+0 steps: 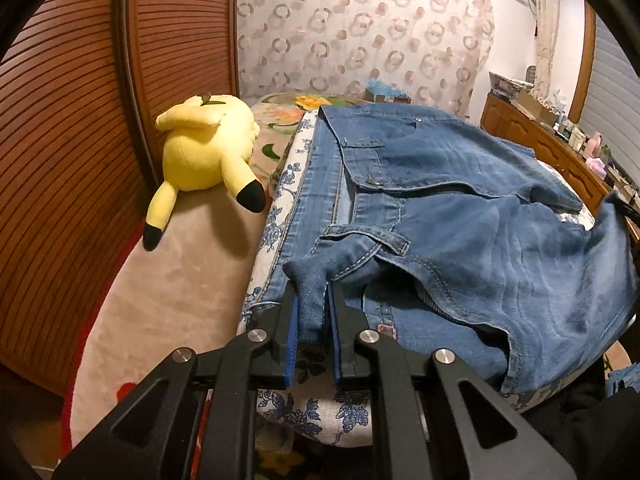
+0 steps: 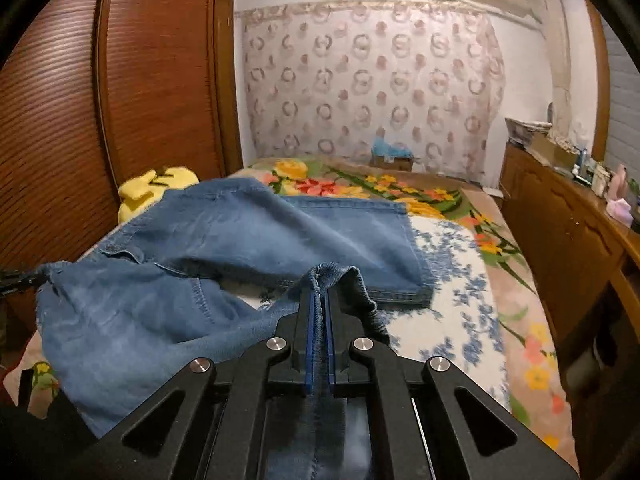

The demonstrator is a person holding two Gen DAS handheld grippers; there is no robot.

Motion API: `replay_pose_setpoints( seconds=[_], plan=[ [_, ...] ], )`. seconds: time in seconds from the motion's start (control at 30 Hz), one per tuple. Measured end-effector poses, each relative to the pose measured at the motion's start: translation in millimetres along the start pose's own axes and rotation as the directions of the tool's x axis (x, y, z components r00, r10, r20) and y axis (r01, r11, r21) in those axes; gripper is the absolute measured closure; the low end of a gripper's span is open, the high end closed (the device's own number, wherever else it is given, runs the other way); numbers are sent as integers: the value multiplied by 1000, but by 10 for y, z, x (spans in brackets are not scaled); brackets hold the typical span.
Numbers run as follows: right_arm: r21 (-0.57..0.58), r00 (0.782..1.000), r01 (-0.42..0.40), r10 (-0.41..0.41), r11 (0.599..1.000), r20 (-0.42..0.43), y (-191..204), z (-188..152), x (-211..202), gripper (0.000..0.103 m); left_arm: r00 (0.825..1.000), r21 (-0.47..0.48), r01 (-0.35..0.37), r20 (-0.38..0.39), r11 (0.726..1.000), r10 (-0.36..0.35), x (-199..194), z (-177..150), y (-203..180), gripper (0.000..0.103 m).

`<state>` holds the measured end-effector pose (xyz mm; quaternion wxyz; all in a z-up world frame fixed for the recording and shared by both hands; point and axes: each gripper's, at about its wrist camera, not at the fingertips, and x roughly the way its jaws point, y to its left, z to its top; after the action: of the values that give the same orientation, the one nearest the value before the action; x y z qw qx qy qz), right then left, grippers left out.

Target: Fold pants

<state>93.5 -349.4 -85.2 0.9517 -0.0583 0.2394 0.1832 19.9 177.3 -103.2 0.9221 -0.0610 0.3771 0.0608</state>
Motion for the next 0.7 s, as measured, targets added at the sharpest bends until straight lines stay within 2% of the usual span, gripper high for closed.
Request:
replay_pose_setpoints(
  seconds=[0.17, 0.23, 0.3, 0.37, 0.53, 0.63, 0.7],
  plan=[
    [18, 991, -7, 9, 1000, -132, -70, -275, 374, 98, 1000, 7, -8, -29, 1000, 9, 86, -77, -17, 88],
    [36, 990, -5, 10, 999, -141, -113, -349, 336, 92, 999, 7, -10, -39, 1000, 10, 118, -101, -15, 88],
    [49, 989, 9, -1, 999, -145, -161, -436, 229, 70, 999, 5, -11, -41, 1000, 12, 126, -112, -18, 88],
    [54, 990, 15, -7, 998, -144, -198, -474, 83, 58, 999, 6, -15, -41, 1000, 15, 121, -112, -24, 88],
    [58, 989, 13, -4, 998, -146, -119, -588, -384, 57, 999, 12, -26, -42, 1000, 26, 116, -109, -50, 86],
    [71, 986, 4, 8, 997, -164, -80, -671, -577, 57, 999, 11, -25, -47, 1000, 26, 142, -118, -56, 78],
    [94, 984, -5, 22, 996, -177, -71, -780, -660, 57, 998, 6, -30, -58, 1000, 30, 180, -133, -57, 77]
  ],
)
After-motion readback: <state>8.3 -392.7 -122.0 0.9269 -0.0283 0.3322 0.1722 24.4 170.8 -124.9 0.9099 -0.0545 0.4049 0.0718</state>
